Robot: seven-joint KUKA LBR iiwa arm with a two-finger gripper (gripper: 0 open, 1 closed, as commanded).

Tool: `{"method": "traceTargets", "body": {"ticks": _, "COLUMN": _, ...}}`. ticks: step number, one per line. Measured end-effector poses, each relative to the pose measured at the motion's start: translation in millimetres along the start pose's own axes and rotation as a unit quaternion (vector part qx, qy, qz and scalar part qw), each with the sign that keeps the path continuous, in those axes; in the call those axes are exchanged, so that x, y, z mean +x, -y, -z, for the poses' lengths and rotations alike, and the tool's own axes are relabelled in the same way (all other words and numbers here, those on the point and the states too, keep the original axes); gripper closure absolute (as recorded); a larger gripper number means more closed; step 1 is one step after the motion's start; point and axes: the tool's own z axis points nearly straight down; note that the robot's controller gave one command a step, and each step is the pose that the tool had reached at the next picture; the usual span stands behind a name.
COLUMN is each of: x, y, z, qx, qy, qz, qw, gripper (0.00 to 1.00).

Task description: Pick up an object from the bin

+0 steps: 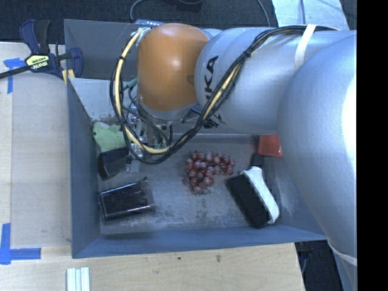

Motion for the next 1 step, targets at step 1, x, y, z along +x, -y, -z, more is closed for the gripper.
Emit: {"method": "traceTargets", "body": {"ticks": 1, "x": 1.8, "y": -0.3, "z": -31.5, "qx": 0.001, "qy": -0.0011, "qz": 0.087, "qw": 0.9962, "gripper": 0.00}}
